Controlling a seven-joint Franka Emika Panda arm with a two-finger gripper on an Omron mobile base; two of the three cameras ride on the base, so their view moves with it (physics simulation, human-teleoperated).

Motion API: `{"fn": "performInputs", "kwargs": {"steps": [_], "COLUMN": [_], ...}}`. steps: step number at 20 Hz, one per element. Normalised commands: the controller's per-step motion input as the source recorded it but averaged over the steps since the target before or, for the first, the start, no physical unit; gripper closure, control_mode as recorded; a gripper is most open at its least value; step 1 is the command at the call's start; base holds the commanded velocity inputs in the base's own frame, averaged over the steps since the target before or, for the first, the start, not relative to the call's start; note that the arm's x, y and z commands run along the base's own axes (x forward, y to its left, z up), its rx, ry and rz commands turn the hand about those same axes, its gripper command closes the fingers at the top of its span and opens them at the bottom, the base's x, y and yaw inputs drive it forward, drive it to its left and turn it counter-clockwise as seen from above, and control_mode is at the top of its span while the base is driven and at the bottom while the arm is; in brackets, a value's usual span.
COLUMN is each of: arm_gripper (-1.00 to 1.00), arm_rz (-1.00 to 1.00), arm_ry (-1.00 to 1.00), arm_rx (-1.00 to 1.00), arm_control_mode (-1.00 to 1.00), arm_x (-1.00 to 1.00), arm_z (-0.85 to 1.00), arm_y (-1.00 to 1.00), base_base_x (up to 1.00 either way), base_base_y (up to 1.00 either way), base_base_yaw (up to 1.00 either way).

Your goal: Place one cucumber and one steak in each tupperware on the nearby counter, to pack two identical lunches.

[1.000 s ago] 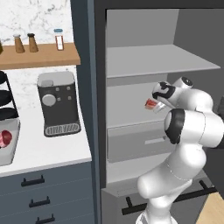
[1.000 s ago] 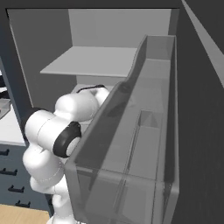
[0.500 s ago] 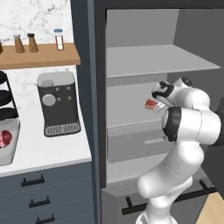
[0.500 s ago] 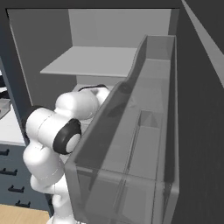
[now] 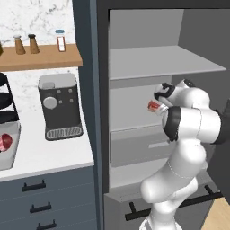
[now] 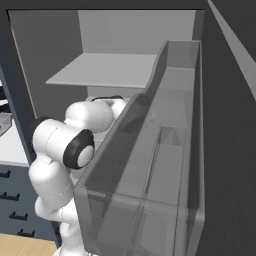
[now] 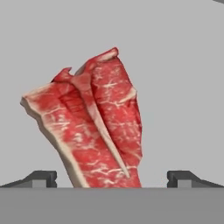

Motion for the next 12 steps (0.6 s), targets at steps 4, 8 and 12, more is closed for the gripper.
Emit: {"fn": "performInputs", "kwargs": {"steps": [4,8,12], "arm_gripper": [1.0,1.0,1.0], "arm_rz": [0.0,0.0,0.0], "arm_ry": [0.0,0.0,0.0], "arm_rx": [0.0,0.0,0.0], "arm_control_mode": [-1.0,-1.0,-1.0], "arm_x": [0.03,0.0,-0.16], "arm_z": [-0.27,-0.06,0.0], "arm_y": [0.0,0.0,0.0], "base_base_x": [0.0,0.0,0.0], "base_base_y": [0.0,0.0,0.0], "base_base_yaw": [0.0,0.0,0.0]}}
